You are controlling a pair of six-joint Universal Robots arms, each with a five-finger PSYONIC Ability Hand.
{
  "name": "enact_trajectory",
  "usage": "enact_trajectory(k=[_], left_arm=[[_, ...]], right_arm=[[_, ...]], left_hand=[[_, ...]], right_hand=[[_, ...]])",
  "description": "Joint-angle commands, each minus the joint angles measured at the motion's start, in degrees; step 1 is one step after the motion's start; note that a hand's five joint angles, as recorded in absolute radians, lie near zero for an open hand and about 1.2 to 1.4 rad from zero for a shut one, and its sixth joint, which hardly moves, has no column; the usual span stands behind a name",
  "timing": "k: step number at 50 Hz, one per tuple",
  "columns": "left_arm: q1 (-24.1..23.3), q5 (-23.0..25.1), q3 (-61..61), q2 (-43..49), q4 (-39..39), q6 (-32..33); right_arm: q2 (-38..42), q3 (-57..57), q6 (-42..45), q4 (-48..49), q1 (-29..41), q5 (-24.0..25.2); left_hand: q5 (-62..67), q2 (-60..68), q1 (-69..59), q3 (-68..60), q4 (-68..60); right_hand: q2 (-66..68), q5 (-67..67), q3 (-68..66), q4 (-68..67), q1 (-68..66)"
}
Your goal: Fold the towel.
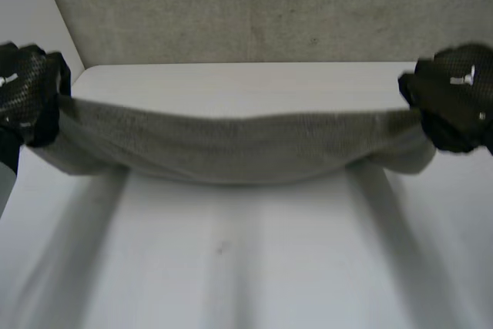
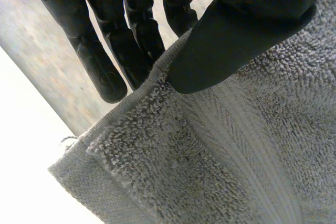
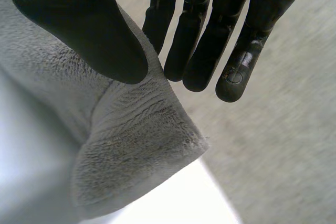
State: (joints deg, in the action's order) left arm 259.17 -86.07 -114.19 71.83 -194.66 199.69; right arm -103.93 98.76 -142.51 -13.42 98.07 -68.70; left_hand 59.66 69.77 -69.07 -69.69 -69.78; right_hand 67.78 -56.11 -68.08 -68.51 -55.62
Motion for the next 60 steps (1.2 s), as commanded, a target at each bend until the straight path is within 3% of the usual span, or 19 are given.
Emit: enact_trajectory(k=[1, 3, 10, 15, 23, 33, 47, 48, 49, 50, 57, 60], left_arm=[[-0.42, 0.2, -1.82, 1.81, 7.97, 0.35], [-0.42, 0.2, -2.0, 3.39, 8.42, 0.44], [-0.42, 0.12, -0.95, 13.07, 8.33, 1.5], [-0.5, -0.41, 4.75, 25.0, 7.98, 4.65], [-3.05, -0.76, 15.47, 36.87, 6.85, 7.21], [-3.32, -6.04, 29.55, 49.28, 4.47, 7.38], [-5.51, -9.64, 47.22, 62.38, 5.17, 8.53], [-5.77, -9.29, 48.0, 63.25, 5.08, 8.18], [-6.12, -9.03, 48.53, 63.61, 5.08, 8.18], [-6.65, -8.94, 49.06, 63.7, 5.08, 8.35], [-8.5, -9.02, 50.47, 62.64, 4.91, 7.91], [-8.41, -9.29, 49.69, 59.5, 4.91, 7.56]], right_arm=[[2.06, 2.32, 7.77, -10.14, -0.33, -0.91], [4.59, 3.02, 11.54, -10.58, -0.16, -1.87], [16.44, 0.31, 12.25, -7.78, 0.19, -2.93], [25.79, -4.63, 12.17, -3.02, 0.55, -4.86], [40.62, -18.05, 12.96, 5.93, 7.92, -8.38], [53.19, -30.71, 14.27, 17.62, 10.39, -8.03], [66.57, -44.97, 16.39, 19.04, 10.57, -8.56], [67.27, -45.58, 16.47, 19.04, 10.57, -8.82], [67.8, -46.11, 16.47, 19.04, 10.57, -8.82], [67.8, -46.11, 16.47, 19.13, 10.57, -8.73], [62.97, -45.06, 12.61, 21.06, 11.44, -9.52], [57.64, -42.08, 5.79, 22.29, 11.18, -9.35]], left_hand=[[10.34, 10.23, -10.93, -10.31, -10.22], [10.34, 10.23, -10.93, -10.31, -10.22], [10.34, 10.23, -10.93, -10.31, -10.22], [10.34, 10.23, -10.93, -10.31, -10.22], [10.34, 10.23, -10.93, -10.31, -10.22], [10.34, 10.23, -10.93, -10.31, -10.22], [10.34, 10.23, -10.93, -10.31, -10.22], [9.03, 8.92, -9.62, -9.0, -8.91], [-30.79, -30.9, 30.19, 30.81, 30.9], [-59.66, -59.77, 59.07, 59.69, 59.78], [-59.11, -59.22, 58.52, 59.14, 59.23], [-59.11, -59.23, 58.52, 59.14, 59.23]], right_hand=[[12.22, -13.89, -11.92, -11.49, -24.38], [12.22, -13.89, -11.92, -11.49, -24.38], [12.22, -13.89, -11.92, -11.49, -24.38], [12.22, -13.89, -11.92, -11.49, -24.38], [12.22, -13.89, -11.92, -11.49, -24.38], [12.22, -13.89, -11.92, -11.49, -24.38], [12.22, -13.89, -11.92, -11.49, -24.38], [6.62, -8.29, -6.32, -5.89, -18.78], [-43.4, 41.73, 43.7, 44.12, 31.23], [-57.78, 56.11, 58.08, 58.51, 45.62], [-57.78, 56.11, 58.08, 58.51, 45.62], [-57.78, 56.11, 58.08, 58.51, 45.62]])
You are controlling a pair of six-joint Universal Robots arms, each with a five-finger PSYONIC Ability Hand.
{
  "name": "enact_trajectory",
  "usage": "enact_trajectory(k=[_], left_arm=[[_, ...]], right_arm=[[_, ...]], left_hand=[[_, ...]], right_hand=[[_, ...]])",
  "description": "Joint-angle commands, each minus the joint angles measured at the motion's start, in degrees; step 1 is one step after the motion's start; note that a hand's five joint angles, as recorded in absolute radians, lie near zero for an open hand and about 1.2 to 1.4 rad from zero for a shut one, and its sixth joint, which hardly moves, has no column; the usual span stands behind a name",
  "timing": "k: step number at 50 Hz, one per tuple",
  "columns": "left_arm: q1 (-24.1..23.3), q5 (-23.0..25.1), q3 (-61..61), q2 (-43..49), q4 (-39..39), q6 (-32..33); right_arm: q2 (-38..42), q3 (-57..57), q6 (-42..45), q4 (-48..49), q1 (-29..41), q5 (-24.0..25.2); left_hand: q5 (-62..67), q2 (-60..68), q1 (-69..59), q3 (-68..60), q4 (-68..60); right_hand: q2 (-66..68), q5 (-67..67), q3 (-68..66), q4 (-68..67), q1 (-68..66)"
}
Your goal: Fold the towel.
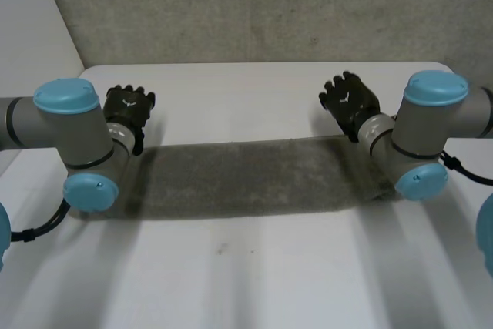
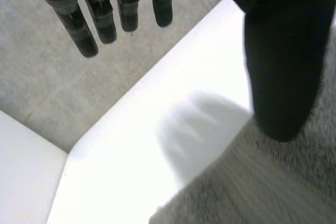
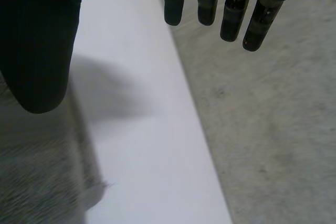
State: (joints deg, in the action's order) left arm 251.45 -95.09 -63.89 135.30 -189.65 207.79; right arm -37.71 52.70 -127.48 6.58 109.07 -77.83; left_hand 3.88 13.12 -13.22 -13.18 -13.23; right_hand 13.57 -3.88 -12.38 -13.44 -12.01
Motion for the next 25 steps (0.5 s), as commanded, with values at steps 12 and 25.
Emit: enact_trajectory(k=[12, 25], left_arm=[[0.35, 1.83, -15.21, -24.55, -0.02, -13.12], [2.55, 6.58, -35.94, -39.05, -0.02, -23.74]], right_arm=[[-27.75, 18.47, -25.54, -0.68, -3.67, -0.21], [-31.46, 30.8, -26.07, -19.42, -11.77, 0.93]], left_hand=[[-2.99, -2.23, 2.33, 2.3, 2.34], [-2.65, -1.9, 1.99, 1.96, 2.0]], right_hand=[[-3.57, 3.88, 2.38, 3.44, 2.01], [-3.57, 3.88, 2.38, 3.44, 2.01]])
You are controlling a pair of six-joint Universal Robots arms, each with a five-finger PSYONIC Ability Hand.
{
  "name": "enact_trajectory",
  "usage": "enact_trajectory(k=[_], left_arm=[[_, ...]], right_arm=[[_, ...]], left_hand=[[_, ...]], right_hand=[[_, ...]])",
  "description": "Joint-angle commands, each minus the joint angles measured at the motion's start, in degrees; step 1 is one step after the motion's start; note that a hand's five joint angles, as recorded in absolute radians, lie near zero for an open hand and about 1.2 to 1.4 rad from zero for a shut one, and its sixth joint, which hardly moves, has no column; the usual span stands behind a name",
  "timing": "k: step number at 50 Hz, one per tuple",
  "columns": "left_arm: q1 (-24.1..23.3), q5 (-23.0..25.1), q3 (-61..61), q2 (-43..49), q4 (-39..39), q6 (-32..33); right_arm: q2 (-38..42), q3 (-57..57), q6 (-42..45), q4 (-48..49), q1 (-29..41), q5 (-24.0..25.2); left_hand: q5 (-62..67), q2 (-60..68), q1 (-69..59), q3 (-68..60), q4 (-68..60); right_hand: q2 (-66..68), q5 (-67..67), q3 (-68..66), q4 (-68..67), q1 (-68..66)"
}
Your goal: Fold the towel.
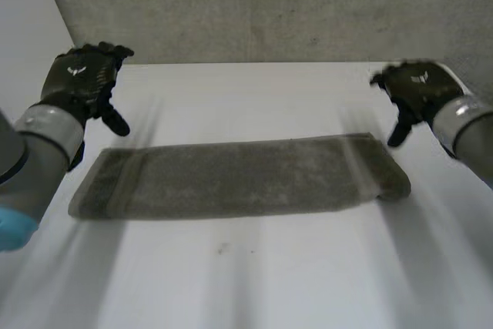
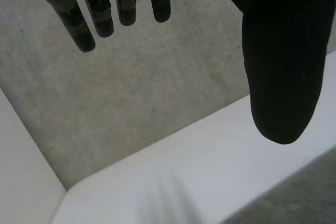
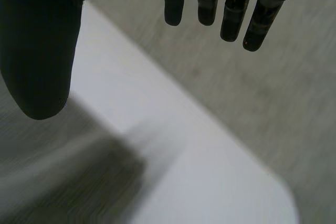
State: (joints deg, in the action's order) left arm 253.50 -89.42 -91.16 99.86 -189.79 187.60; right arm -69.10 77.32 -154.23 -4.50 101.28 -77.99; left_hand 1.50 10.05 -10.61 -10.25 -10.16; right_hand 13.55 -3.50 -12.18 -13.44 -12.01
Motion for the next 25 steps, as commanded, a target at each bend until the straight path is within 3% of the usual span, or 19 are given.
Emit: enact_trajectory(k=[1, 5, 11, 16, 18, 19, 20, 21, 22, 25], left_arm=[[0.51, 0.92, -8.68, -3.62, 0.13, -3.56], [0.42, 0.83, -10.78, -3.53, -0.14, -5.31], [0.59, 0.83, -11.93, -3.44, -0.49, -6.98], [0.59, 0.83, -12.28, -3.44, -0.49, -7.16], [0.68, 0.83, -12.63, -3.44, -0.58, -7.16], [0.68, 0.83, -12.81, -3.36, -0.66, -7.16], [0.68, 0.83, -12.81, -3.36, -0.67, -7.16], [0.68, 0.83, -12.98, -3.35, -0.67, -7.16], [0.6, 0.83, -13.25, -3.35, -0.75, -7.16], [0.59, 0.83, -13.43, -3.44, -0.84, -7.16]], right_arm=[[-0.07, 7.92, 1.03, -8.24, -4.69, 1.6], [0.37, 10.92, 1.3, -6.83, -5.75, 3.28], [5.38, 14.35, 1.47, 3.54, -6.89, 5.92], [8.28, 14.88, 2.53, 9.34, -7.86, 6.27], [10.29, 14.79, 2.88, 11.44, -8.47, 6.36], [10.3, 14.79, 2.88, 11.45, -8.47, 6.36], [11.08, 14.36, 3.14, 12.32, -8.73, 6.18], [11.09, 14.35, 3.14, 12.33, -8.74, 6.18], [11.61, 13.92, 3.75, 13.02, -9.0, 5.22], [10.48, 13.91, 6.55, 13.38, -10.83, 3.82]], left_hand=[[-0.27, 1.18, -0.62, -0.97, -1.07], [-0.44, 1.01, -0.45, -0.81, -0.9], [-0.61, 0.84, -0.28, -0.64, -0.73], [-0.78, 0.67, -0.11, -0.47, -0.56], [-0.94, 0.5, 0.05, -0.3, -0.39], [-0.95, 0.5, 0.06, -0.3, -0.39], [-0.95, 0.5, 0.06, -0.3, -0.39], [-0.95, 0.5, 0.06, -0.3, -0.39], [-0.95, 0.5, 0.06, -0.3, -0.39], [-0.95, 0.5, 0.06, -0.3, -0.39]], right_hand=[[-3.55, 3.5, 2.18, 3.44, 2.01], [-3.55, 3.5, 2.18, 3.44, 2.01], [5.12, -5.16, -6.49, -5.22, -6.65], [23.28, -23.33, -24.65, -23.39, -24.82], [39.02, -39.07, -40.39, -39.13, -40.56], [39.09, -39.14, -40.46, -39.2, -40.63], [56.08, -56.13, -57.45, -56.19, -57.62], [56.25, -56.3, -57.62, -56.36, -57.79], [66.35, -66.4, -67.72, -66.46, -67.89], [66.45, -66.5, -67.82, -66.56, -67.99]])
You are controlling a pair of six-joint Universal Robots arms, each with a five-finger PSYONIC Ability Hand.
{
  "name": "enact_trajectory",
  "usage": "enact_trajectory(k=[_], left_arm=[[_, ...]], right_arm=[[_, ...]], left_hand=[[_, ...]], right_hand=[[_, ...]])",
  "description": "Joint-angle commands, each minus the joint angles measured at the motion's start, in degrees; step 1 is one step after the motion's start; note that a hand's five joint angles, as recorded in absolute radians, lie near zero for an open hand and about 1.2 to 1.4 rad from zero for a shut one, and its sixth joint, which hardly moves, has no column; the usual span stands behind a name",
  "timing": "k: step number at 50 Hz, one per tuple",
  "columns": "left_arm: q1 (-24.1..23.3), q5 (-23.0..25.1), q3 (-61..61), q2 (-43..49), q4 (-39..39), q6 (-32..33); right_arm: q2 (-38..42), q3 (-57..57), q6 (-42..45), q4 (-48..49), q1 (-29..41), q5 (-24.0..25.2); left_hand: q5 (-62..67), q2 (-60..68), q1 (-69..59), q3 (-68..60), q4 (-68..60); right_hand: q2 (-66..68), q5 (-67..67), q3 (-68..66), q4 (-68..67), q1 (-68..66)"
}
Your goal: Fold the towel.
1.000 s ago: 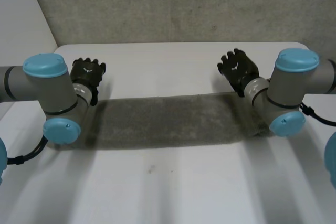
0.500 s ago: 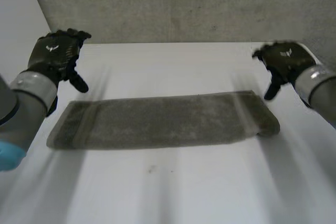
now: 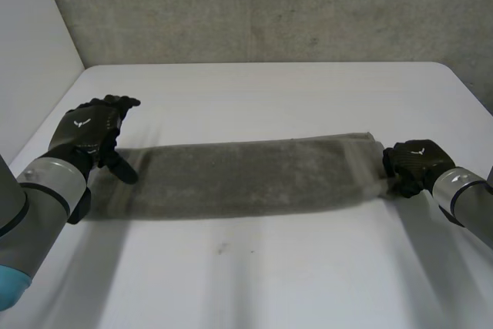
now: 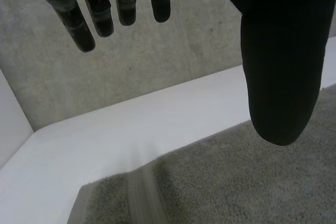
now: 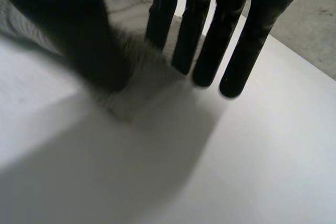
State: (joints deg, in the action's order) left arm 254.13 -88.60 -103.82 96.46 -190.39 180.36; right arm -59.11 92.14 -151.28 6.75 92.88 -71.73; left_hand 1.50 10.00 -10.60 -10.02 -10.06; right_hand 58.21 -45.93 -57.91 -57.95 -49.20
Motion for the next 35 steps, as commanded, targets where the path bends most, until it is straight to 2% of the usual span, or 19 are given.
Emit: enact_trajectory(k=[1, 4, 6, 8, 10, 14, 17, 19, 20, 23, 24, 26, 27, 28, 29, 31, 35], left_arm=[[-0.12, 0.01, -0.94, -0.05, -0.25, 0.08], [-0.21, 0.01, -1.21, -0.22, -0.25, 0.17], [-0.39, 0.01, -1.29, -0.31, -0.25, 0.17], [-0.48, 0.01, -1.29, -0.4, -0.25, 0.17], [-0.48, 0.01, -1.29, -0.66, -0.25, 0.17], [-0.56, 0.01, -1.29, -0.75, -0.25, 0.17], [-0.56, 0.01, -1.29, -0.66, -0.25, 0.17], [-0.57, -0.08, -1.29, -0.75, -0.25, 0.17], [-0.56, -0.08, -1.29, -0.75, -0.25, 0.17], [-0.65, -0.17, -1.38, -0.84, -0.25, 0.17], [-0.65, -0.17, -1.38, -0.84, -0.25, 0.17], [-0.65, -0.17, -1.38, -1.01, -0.25, 0.17], [-0.65, -0.17, -1.38, -1.01, -0.25, 0.17], [-0.74, -0.17, -1.38, -1.1, -0.25, 0.17], [-0.74, -0.17, -1.38, -1.1, -0.25, 0.17], [-0.74, -0.25, -1.82, -1.19, -0.25, 0.17], [-0.83, -0.17, -1.91, -1.19, -0.25, 0.17]], right_arm=[[-0.29, -0.83, 5.89, 2.04, -3.48, -4.19], [-2.23, -0.47, 8.46, 2.3, -4.55, -6.67], [-5.82, -0.3, 15.63, 3.44, -6.12, -12.36], [-5.84, -0.3, 15.67, 3.45, -6.13, -12.38], [-7.59, -0.12, 23.28, 4.32, -8.23, -16.32], [-8.12, -1.26, 26.13, 4.41, -8.15, -16.69], [-10.32, -3.11, 25.95, 4.41, -4.37, -16.6], [-11.02, -5.56, 24.55, 4.59, 2.45, -16.34], [-11.02, -5.57, 24.54, 4.59, 2.48, -16.34], [-9.71, -9.51, 22.96, 6.33, 13.69, -14.5], [-9.7, -9.53, 22.96, 6.35, 13.73, -14.49], [-6.56, -11.89, 23.05, 9.84, 22.56, -11.0], [-6.54, -11.9, 23.05, 9.86, 22.61, -10.98], [-4.28, -13.12, 23.05, 11.51, 26.96, -8.46], [-4.25, -13.13, 23.05, 11.53, 27.0, -8.43], [1.52, -15.58, 23.05, 13.2, 33.57, -3.26], [6.38, -17.35, 23.14, 13.11, 37.55, 0.45]], left_hand=[[-0.95, 0.55, 0.05, -0.53, -0.49], [-0.95, 0.55, 0.05, -0.53, -0.49], [-0.95, 0.55, 0.05, -0.53, -0.49], [-0.95, 0.55, 0.05, -0.53, -0.49], [-0.95, 0.55, 0.05, -0.53, -0.49], [-0.95, 0.55, 0.05, -0.53, -0.49], [-1.11, 0.38, 0.22, -0.37, -0.32], [-1.11, 0.38, 0.22, -0.37, -0.32], [-1.11, 0.38, 0.22, -0.37, -0.32], [-1.11, 0.38, 0.22, -0.37, -0.32], [-1.11, 0.38, 0.22, -0.37, -0.32], [-1.11, 0.38, 0.22, -0.37, -0.32], [-1.11, 0.38, 0.22, -0.37, -0.32], [-1.11, 0.38, 0.22, -0.37, -0.32], [-1.11, 0.38, 0.22, -0.37, -0.32], [-1.28, 0.22, 0.39, -0.2, -0.15], [-1.28, 0.22, 0.39, -0.2, -0.15]], right_hand=[[21.79, -24.07, -22.09, -22.05, -30.8], [21.79, -24.07, -22.09, -22.05, -30.8], [21.79, -24.07, -22.09, -22.05, -30.8], [21.79, -24.07, -22.09, -22.05, -30.8], [21.79, -24.07, -22.09, -22.05, -30.8], [21.79, -24.07, -22.09, -22.05, -30.8], [21.79, -24.07, -22.09, -22.05, -30.8], [21.79, -24.07, -22.09, -22.05, -30.8], [21.79, -24.07, -22.09, -22.05, -30.8], [21.79, -24.07, -22.09, -22.05, -30.8], [21.79, -24.07, -22.09, -22.05, -30.8], [21.79, -24.07, -22.09, -22.05, -30.8], [21.79, -24.07, -22.09, -22.05, -30.8], [21.79, -24.07, -22.09, -22.05, -30.8], [21.79, -24.07, -22.09, -22.05, -30.8], [21.79, -24.07, -22.09, -22.05, -30.8], [21.79, -24.07, -22.09, -22.05, -30.8]])
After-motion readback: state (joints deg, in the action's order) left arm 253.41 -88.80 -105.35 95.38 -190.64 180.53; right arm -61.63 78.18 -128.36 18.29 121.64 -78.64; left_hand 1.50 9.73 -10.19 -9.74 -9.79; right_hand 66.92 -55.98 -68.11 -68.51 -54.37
